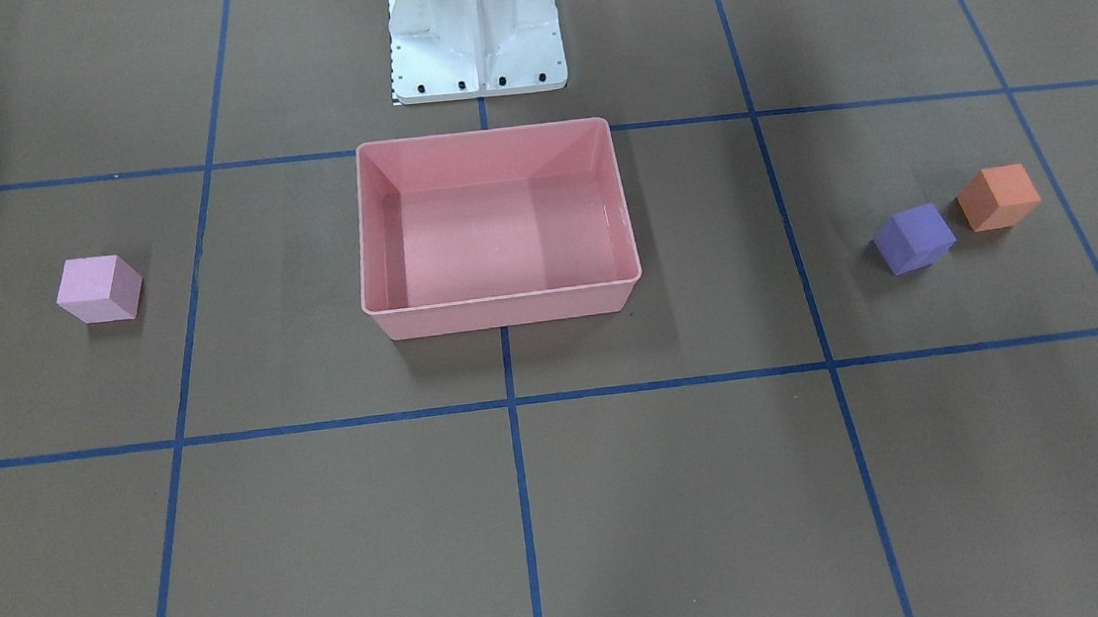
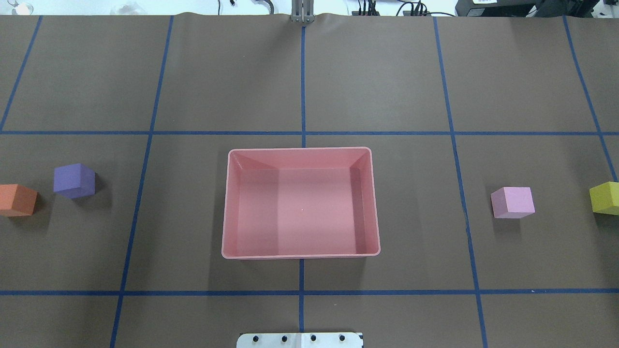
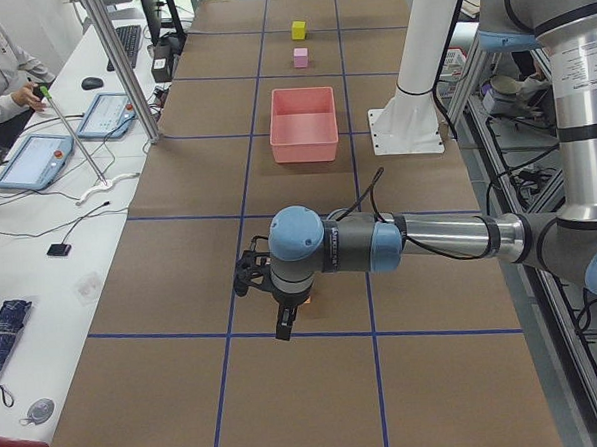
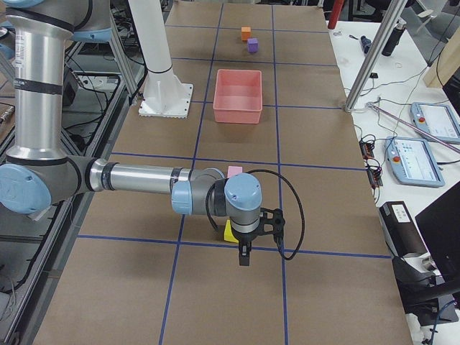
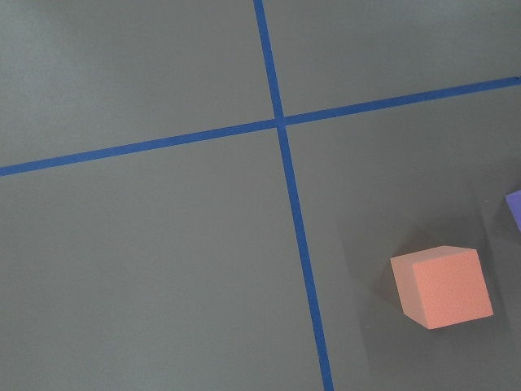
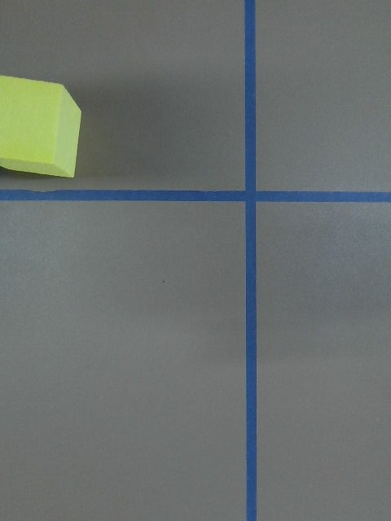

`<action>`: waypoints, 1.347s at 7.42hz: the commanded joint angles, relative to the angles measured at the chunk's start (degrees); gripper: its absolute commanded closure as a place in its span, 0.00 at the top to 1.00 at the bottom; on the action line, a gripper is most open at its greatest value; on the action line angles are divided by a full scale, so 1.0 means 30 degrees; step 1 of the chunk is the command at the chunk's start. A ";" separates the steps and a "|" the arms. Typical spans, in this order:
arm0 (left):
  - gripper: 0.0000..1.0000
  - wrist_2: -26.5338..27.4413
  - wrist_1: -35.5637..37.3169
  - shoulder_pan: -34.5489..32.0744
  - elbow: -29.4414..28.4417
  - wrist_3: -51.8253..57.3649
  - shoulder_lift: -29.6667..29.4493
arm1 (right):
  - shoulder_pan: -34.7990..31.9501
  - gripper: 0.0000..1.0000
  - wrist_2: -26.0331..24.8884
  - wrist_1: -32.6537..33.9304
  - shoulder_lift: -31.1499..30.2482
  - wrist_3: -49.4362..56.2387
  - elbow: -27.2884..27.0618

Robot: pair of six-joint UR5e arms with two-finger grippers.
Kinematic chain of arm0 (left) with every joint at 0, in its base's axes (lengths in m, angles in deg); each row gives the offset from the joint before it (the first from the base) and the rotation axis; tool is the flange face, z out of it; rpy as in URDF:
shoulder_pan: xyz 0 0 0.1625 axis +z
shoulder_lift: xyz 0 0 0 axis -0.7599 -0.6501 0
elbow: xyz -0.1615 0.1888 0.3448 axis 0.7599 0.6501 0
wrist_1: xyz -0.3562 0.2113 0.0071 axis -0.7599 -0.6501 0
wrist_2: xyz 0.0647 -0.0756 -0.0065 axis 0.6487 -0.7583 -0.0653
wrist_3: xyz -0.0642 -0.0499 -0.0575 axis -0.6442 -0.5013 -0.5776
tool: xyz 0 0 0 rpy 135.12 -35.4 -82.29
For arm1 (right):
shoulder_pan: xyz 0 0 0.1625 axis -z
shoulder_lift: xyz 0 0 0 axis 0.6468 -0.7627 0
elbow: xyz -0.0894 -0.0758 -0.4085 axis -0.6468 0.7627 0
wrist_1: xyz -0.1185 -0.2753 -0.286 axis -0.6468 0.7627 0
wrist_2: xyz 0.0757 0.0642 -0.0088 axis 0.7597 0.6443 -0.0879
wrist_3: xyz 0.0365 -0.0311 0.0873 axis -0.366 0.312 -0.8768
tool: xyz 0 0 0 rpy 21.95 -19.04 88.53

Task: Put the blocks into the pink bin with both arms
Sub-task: 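Move the left gripper down toward the orange cube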

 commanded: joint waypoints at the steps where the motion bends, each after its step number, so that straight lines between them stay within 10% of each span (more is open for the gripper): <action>1: 1.00 -0.0043 -0.0006 0.0003 0.0024 0.0029 -0.0058 | 0.0009 1.00 0.0023 -0.0030 0.0000 -0.0001 -0.0022; 10: 1.00 -0.1682 -0.3812 0.3300 -0.0679 -0.2037 -0.0879 | 0.0009 1.00 0.0990 -0.0088 -0.0146 0.0058 -0.0198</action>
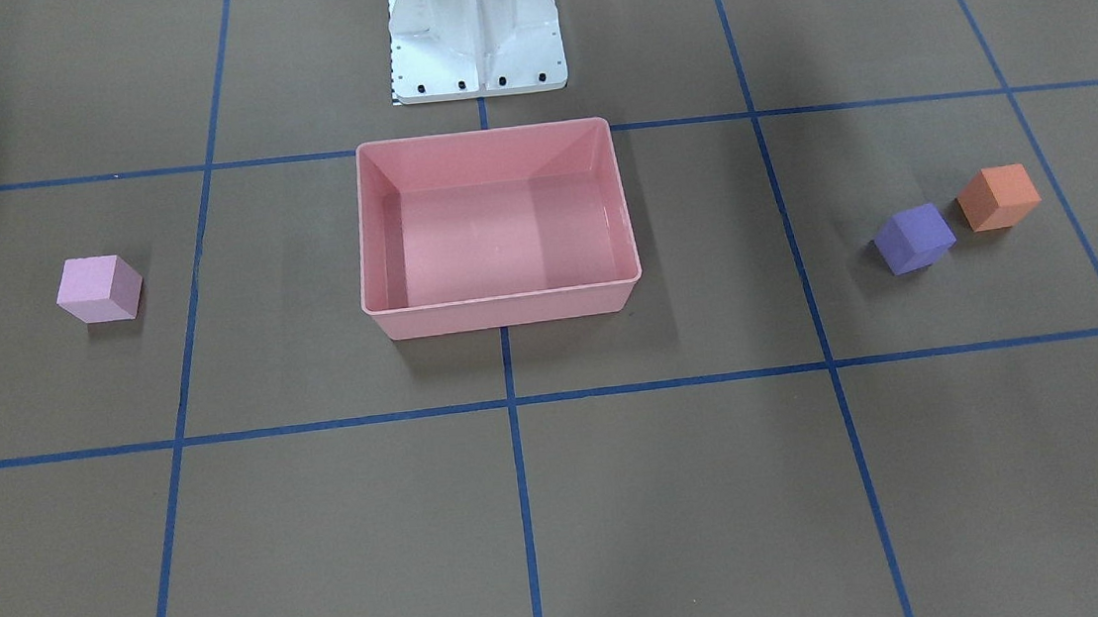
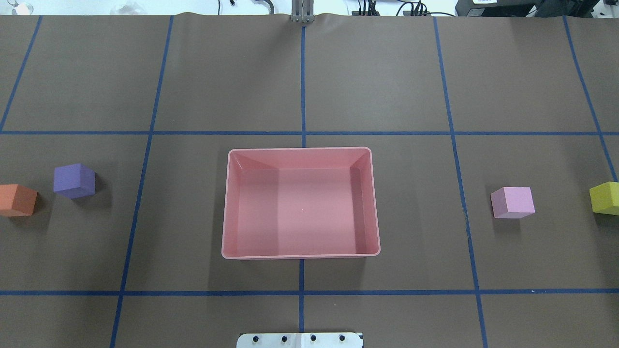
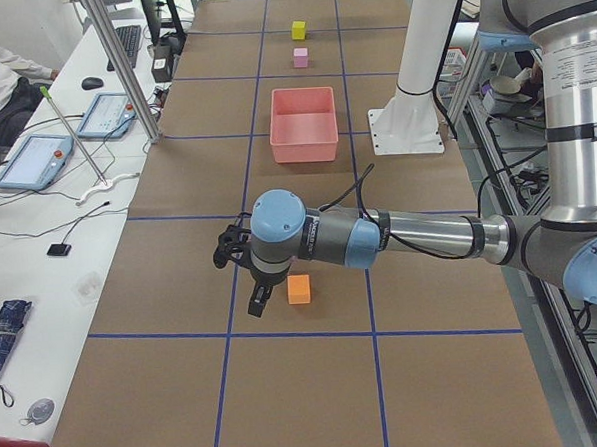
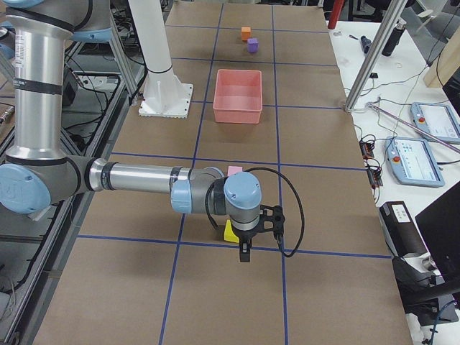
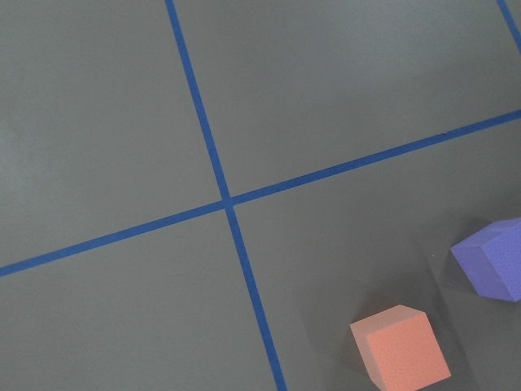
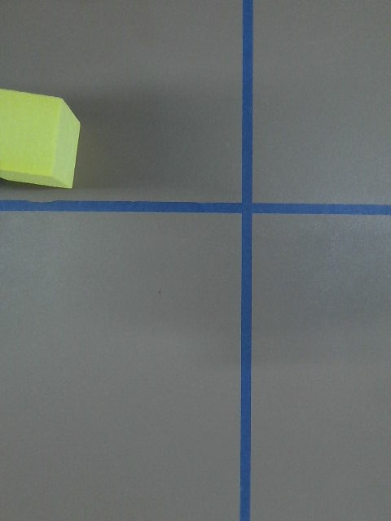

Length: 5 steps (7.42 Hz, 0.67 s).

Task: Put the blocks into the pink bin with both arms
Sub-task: 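Move the left gripper down toward the orange cube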

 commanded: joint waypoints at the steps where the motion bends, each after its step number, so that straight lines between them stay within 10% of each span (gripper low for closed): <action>1: 1.00 -0.0184 -0.0950 0.2876 -0.0063 -0.2867 0.0117 | 0.0000 1.00 0.0190 -0.0003 -0.0073 0.0003 -0.0010; 5: 1.00 0.3175 -0.5509 0.7154 -0.1054 -1.1040 0.0759 | 0.0000 1.00 0.0161 -0.0003 -0.0131 0.0032 0.0019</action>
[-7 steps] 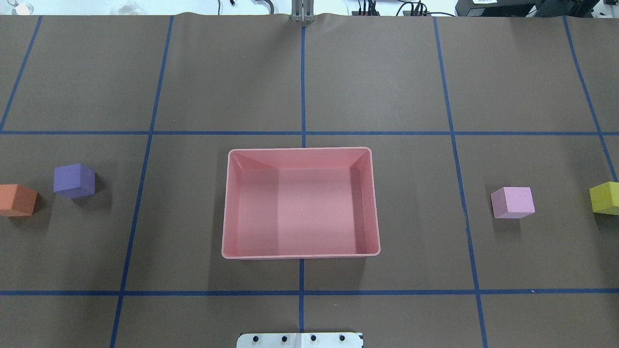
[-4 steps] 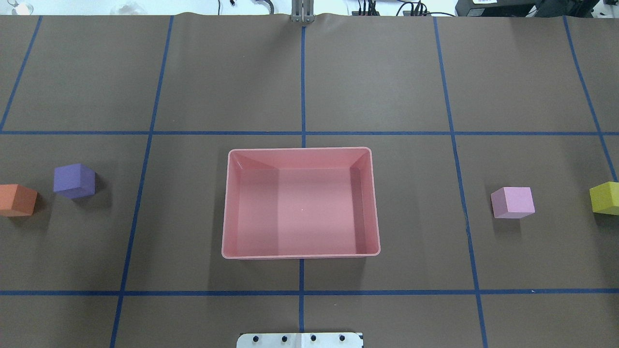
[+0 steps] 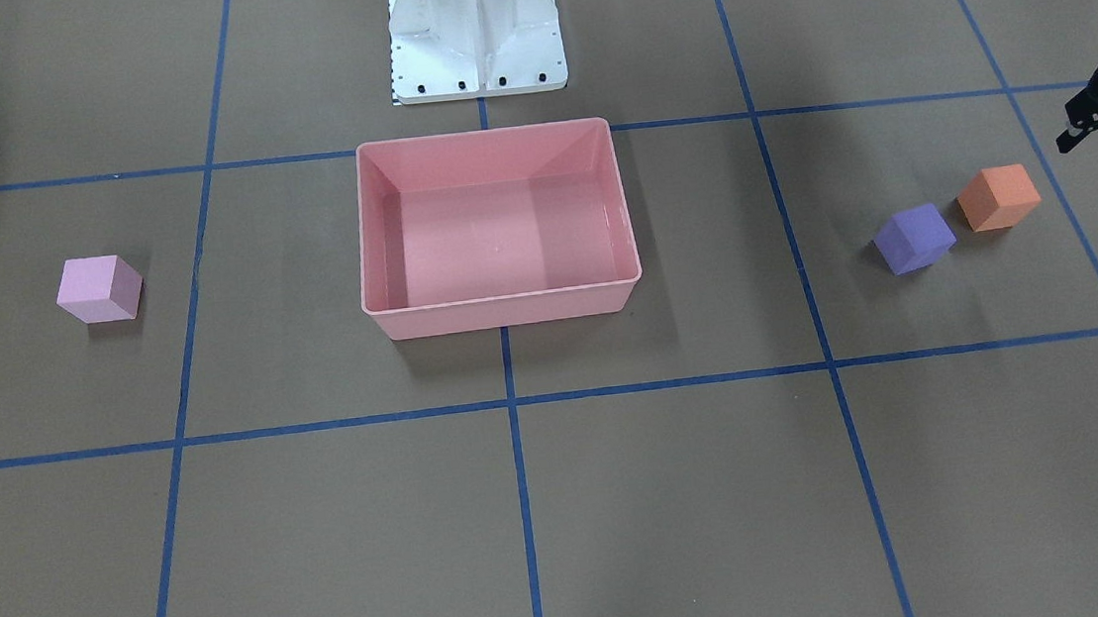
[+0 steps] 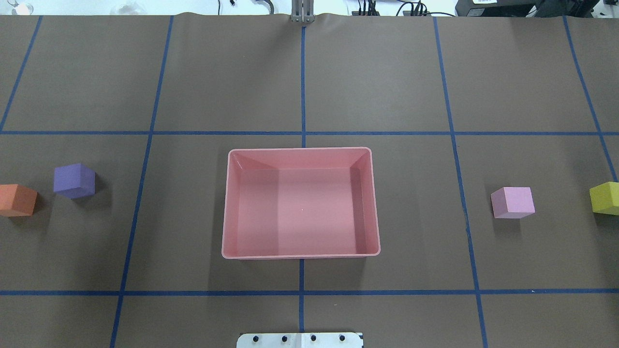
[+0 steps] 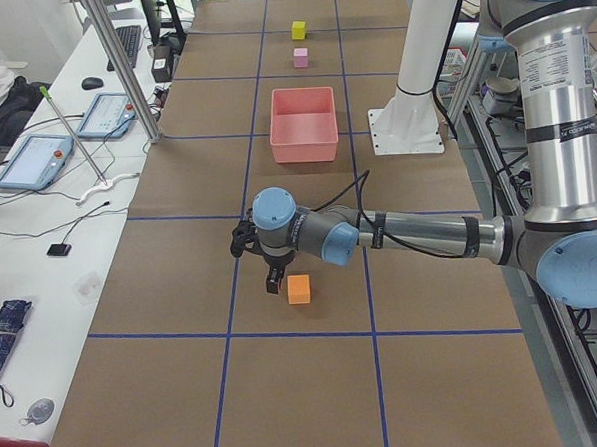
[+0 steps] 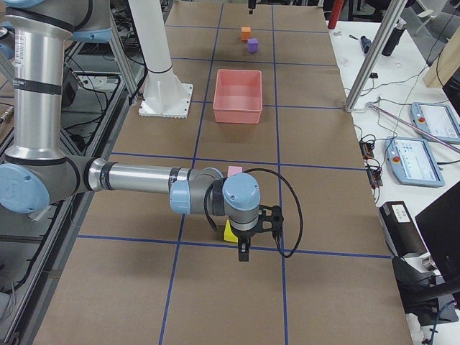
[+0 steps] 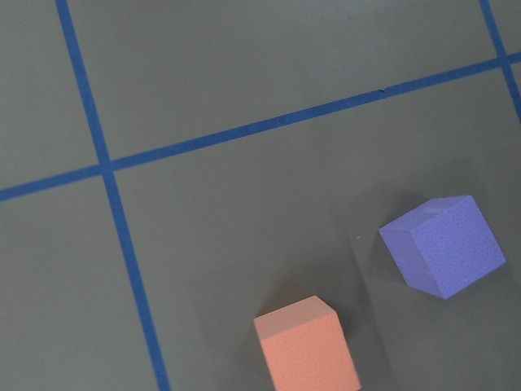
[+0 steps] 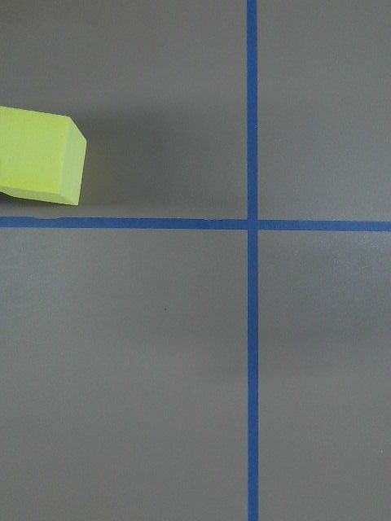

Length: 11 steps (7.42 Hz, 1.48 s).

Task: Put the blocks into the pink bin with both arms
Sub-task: 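Move the left gripper down toward the orange cube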

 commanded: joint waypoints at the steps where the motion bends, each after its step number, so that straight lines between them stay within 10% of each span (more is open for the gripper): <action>1: 1.00 0.1523 -0.4349 0.2517 -0.1622 -0.4107 0.0530 | 0.0000 1.00 -0.0021 0.0000 -0.0158 0.0022 0.0027; 7: 0.98 0.3568 -0.7830 0.5101 -0.3216 -0.7727 0.0532 | 0.0000 1.00 0.0009 -0.0029 -0.0364 0.0110 -0.0003; 9: 0.58 0.3808 -0.7801 0.5541 -0.3274 -0.7698 0.0561 | 0.0029 1.00 -0.0021 -0.0029 -0.0364 0.0110 -0.0002; 11: 0.49 0.3751 -0.7801 0.5515 -0.3072 -0.7465 0.0590 | 0.0029 1.00 -0.0021 -0.0029 -0.0335 0.0284 -0.0002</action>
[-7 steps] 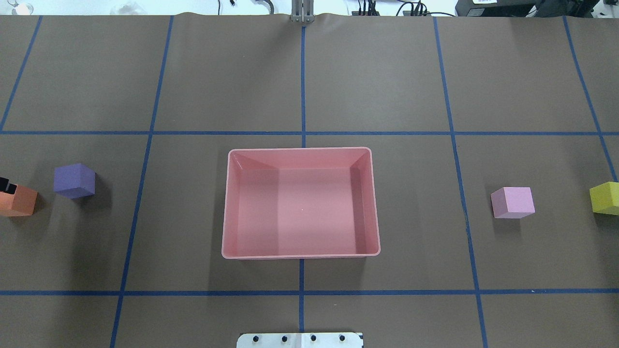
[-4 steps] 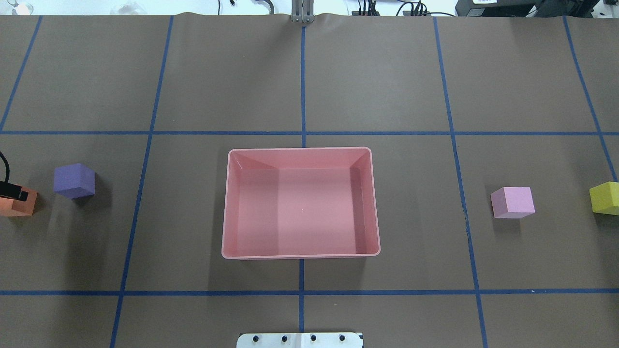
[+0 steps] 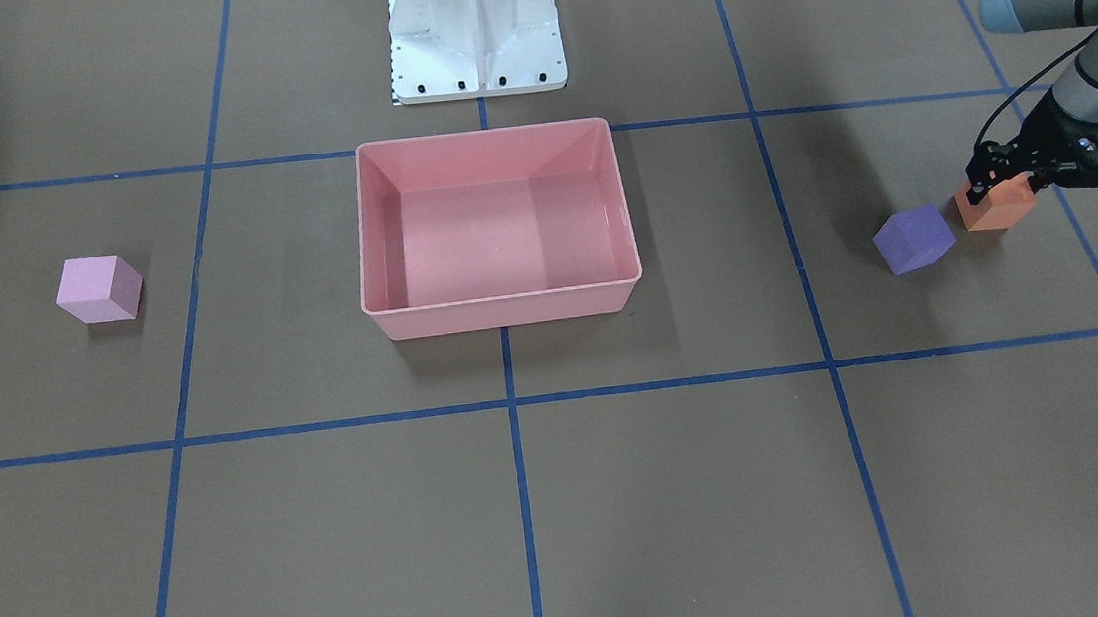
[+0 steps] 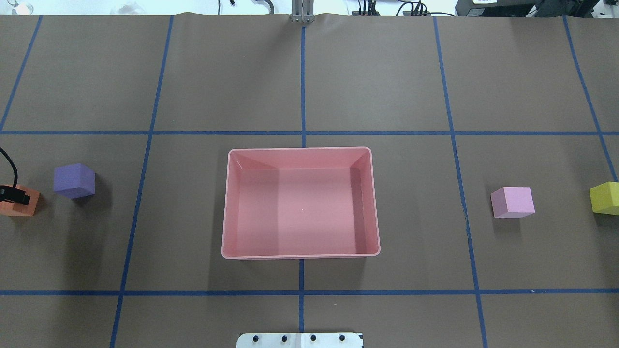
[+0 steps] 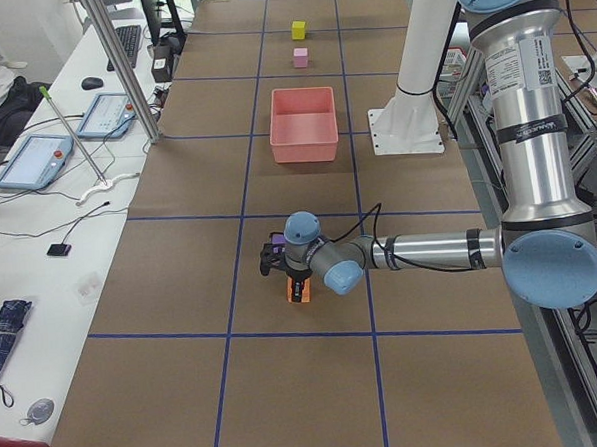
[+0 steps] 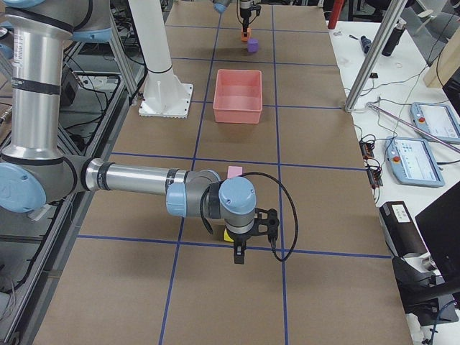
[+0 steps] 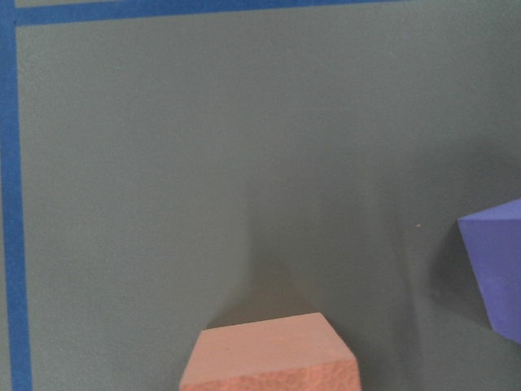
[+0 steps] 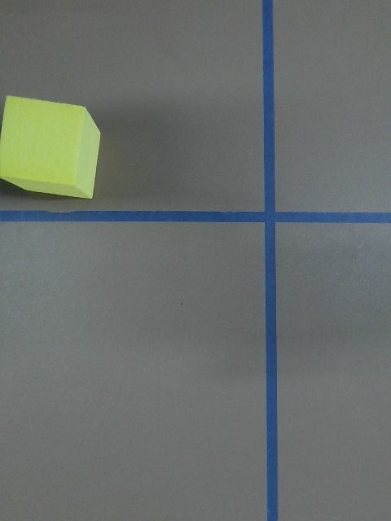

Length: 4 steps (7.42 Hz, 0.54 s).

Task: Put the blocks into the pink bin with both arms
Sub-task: 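Grasp the orange cube with the left gripper and lift it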

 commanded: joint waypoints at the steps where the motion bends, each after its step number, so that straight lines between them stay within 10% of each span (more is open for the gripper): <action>1: 0.45 -0.0754 0.0148 -0.0171 0.0659 0.0134 -0.0005 | -0.0013 1.00 -0.0031 -0.0638 -0.0004 0.0168 -0.0016; 4: 0.42 -0.3017 0.0962 -0.2014 0.2907 0.0105 -0.0181 | 0.0016 1.00 0.0260 -0.1229 -0.0209 -0.0182 -0.0161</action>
